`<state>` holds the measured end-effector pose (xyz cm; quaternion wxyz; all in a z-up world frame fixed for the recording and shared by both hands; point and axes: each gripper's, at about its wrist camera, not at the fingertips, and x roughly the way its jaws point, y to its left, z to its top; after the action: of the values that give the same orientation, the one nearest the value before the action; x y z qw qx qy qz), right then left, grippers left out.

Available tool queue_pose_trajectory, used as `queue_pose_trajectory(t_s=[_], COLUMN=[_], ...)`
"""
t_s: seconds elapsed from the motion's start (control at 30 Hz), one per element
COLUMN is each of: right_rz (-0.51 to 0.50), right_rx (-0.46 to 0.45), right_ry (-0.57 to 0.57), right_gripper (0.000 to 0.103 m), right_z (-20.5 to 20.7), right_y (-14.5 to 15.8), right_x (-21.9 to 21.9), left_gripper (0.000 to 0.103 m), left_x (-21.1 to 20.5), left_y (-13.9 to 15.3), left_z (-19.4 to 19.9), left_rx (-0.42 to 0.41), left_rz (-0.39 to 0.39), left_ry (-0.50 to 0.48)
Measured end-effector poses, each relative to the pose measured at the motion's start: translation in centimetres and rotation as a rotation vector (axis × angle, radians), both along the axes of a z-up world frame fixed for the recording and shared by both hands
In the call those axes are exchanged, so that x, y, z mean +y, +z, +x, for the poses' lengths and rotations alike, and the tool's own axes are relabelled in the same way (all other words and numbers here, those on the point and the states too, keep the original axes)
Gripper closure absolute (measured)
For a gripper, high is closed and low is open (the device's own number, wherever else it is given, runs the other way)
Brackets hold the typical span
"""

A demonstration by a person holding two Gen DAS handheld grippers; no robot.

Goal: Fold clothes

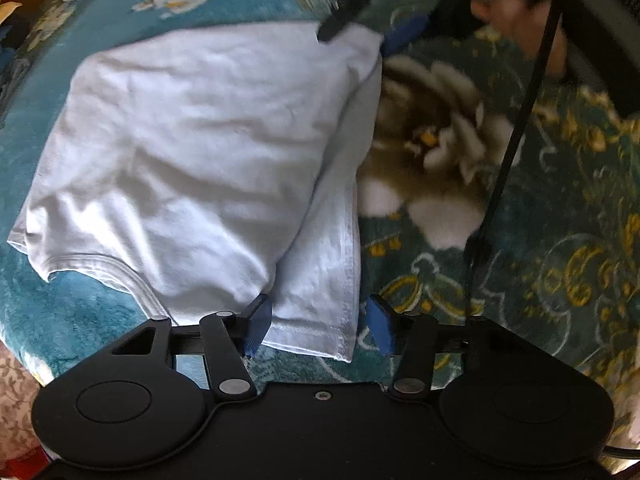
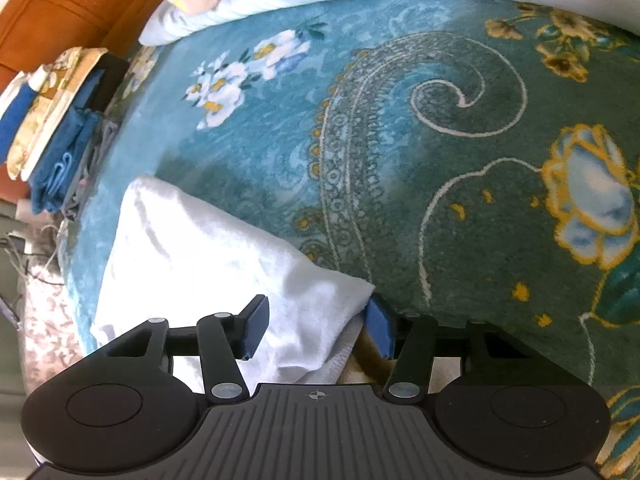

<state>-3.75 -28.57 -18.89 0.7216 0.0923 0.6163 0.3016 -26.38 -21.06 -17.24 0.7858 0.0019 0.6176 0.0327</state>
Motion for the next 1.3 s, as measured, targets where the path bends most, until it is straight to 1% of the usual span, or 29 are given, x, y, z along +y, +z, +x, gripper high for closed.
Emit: queue_pose_trajectory(t_s=[0.03,0.1,0.17,0.2,0.27,0.33,0.43,0.5,0.53,0.67,0.73,0.8,0.87,0.9,0.93,1.0,1.07,1.17,1.3], right_rz=[0.008,0.021,0.023,0.024,0.026,0.029,0.032,0.035,0.037,0.048,0.054,0.059,0.059,0.059,0.059,0.058,0.054,0.049,0.053], right_rx=[0.009,0.022,0.025,0.027,0.03,0.033,0.038,0.041,0.042,0.049,0.054,0.06,0.065,0.067,0.069,0.073,0.074,0.075,0.078], right_ry=[-0.005,-0.012,-0.014,-0.015,-0.017,-0.019,-0.022,-0.024,-0.026,-0.033,-0.035,-0.037,-0.034,-0.033,-0.032,-0.031,-0.031,-0.031,-0.033], right_gripper=[0.053,0.053,0.053,0.053,0.053,0.053,0.053,0.053,0.053,0.053,0.053,0.053,0.053,0.053,0.053,0.053,0.053,0.053,0.053], right_z=[0.1,0.2,0.2,0.2,0.2,0.1,0.1,0.1,0.2,0.3,0.2,0.2,0.2,0.2,0.2,0.2,0.2,0.2,0.3], right_y=[-0.1,-0.2,-0.3,-0.3,-0.4,-0.5,-0.6,-0.7,-0.6,-0.6,-0.6,-0.7,-0.7,-0.7,-0.7,-0.7,-0.7,-0.6,-0.7], right_x=[0.0,-0.1,-0.1,-0.1,-0.1,-0.1,-0.1,-0.1,-0.2,-0.6,-0.7,-0.8,-0.9,-0.9,-0.9,-0.9,-0.8,-0.7,-0.7], left_gripper=[0.049,0.047,0.047,0.05,0.05,0.05,0.049,0.047,0.047,0.047,0.046,0.045,0.045,0.043,0.038,0.037,0.033,0.033,0.033], left_x=[-0.1,-0.1,-0.3,-0.3,-0.6,-1.1,-2.2,-3.0,-3.2,-3.4,-3.8,-3.9,-3.9,-4.0,-4.2,-3.8,-3.2,-3.1,-2.7], left_y=[-0.2,-0.4,-0.1,0.3,0.7,1.2,1.1,1.2,1.2,1.6,2.1,2.3,2.5,3.0,3.5,4.0,4.1,2.1,0.3], left_z=[0.0,0.0,0.0,0.0,-0.3,-0.6,-0.9,-1.1,-1.2,-1.6,-1.8,-1.7,-1.4,-1.3,-1.3,-1.0,-0.5,0.0,0.0], left_rx=[-0.002,-0.008,-0.004,-0.005,-0.004,-0.019,-0.029,-0.049,-0.052,-0.062,-0.089,-0.102,-0.118,-0.138,-0.155,-0.16,-0.148,-0.089,-0.042], left_rz=[0.008,0.021,0.029,0.033,0.056,0.103,0.213,0.302,0.325,0.319,0.364,0.385,0.428,0.451,0.453,0.418,0.38,0.352,0.294], left_ry=[-0.011,-0.038,-0.055,-0.058,-0.072,-0.094,-0.155,-0.2,-0.219,-0.222,-0.245,-0.253,-0.265,-0.272,-0.266,-0.241,-0.217,-0.209,-0.235])
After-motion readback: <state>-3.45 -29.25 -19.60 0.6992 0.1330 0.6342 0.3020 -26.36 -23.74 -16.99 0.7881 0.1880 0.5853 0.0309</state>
